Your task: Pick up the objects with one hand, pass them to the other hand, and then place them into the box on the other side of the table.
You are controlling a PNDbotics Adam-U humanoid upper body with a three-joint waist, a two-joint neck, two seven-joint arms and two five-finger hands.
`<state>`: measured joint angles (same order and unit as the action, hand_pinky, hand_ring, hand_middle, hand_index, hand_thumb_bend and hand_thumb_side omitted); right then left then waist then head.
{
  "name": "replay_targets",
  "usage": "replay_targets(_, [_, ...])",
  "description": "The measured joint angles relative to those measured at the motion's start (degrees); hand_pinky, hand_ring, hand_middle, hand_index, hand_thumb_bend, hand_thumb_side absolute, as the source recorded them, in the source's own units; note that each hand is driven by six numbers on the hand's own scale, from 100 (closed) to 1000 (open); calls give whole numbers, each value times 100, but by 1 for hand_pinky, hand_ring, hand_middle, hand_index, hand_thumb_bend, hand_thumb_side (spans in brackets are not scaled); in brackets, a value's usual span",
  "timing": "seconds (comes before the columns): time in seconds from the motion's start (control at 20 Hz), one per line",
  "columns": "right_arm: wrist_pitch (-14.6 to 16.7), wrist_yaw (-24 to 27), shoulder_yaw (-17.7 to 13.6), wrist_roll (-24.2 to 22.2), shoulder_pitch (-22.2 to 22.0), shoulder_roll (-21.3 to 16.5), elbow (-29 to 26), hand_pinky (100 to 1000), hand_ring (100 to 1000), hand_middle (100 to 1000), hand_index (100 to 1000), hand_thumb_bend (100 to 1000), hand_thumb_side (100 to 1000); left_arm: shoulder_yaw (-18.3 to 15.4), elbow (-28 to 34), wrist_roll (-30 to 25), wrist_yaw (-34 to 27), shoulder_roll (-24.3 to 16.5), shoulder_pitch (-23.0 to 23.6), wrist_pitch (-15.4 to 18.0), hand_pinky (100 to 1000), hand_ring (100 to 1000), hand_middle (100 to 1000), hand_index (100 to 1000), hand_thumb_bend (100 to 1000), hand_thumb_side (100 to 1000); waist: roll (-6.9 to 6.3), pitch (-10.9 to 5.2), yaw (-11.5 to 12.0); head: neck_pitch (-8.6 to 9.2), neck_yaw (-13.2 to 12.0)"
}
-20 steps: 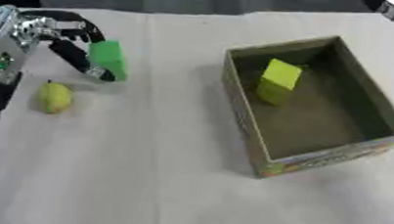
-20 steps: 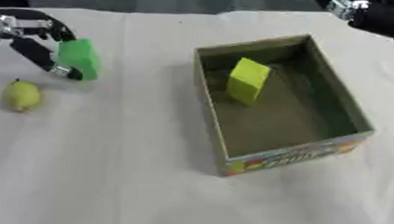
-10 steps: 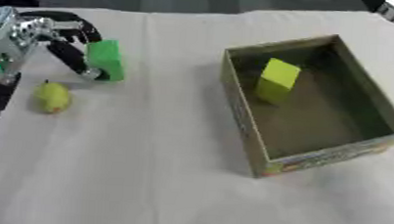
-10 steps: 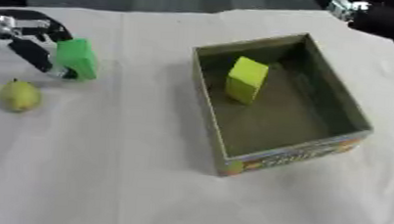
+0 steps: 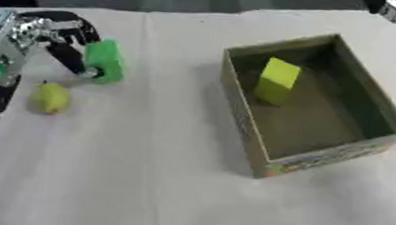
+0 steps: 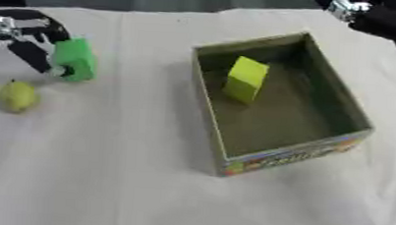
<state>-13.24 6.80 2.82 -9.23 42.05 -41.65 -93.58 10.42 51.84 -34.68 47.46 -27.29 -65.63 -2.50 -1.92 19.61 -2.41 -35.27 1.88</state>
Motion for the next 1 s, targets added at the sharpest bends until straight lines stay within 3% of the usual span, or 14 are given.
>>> replay_targets(0.1, [0,0,-1,0,-1,0,0,885,702,738,844,415,458,0,0,38,0,2,0,2,811,773,638,734,384,100,-5,4,-3,10,1])
replay_targets(0.65, [0,0,-1,0,-2,3,1,885,701,738,844,414,457,1,35,299,-41,8,45,-79,747,666,542,614,240,100,-6,14,1,10,30])
replay_targets(1.0, [8,0,-34,16,-31,1,3,886,701,738,844,416,452,39,544,517,-600,-75,213,-220,738,623,514,588,150,100,-6,14,77,3,105])
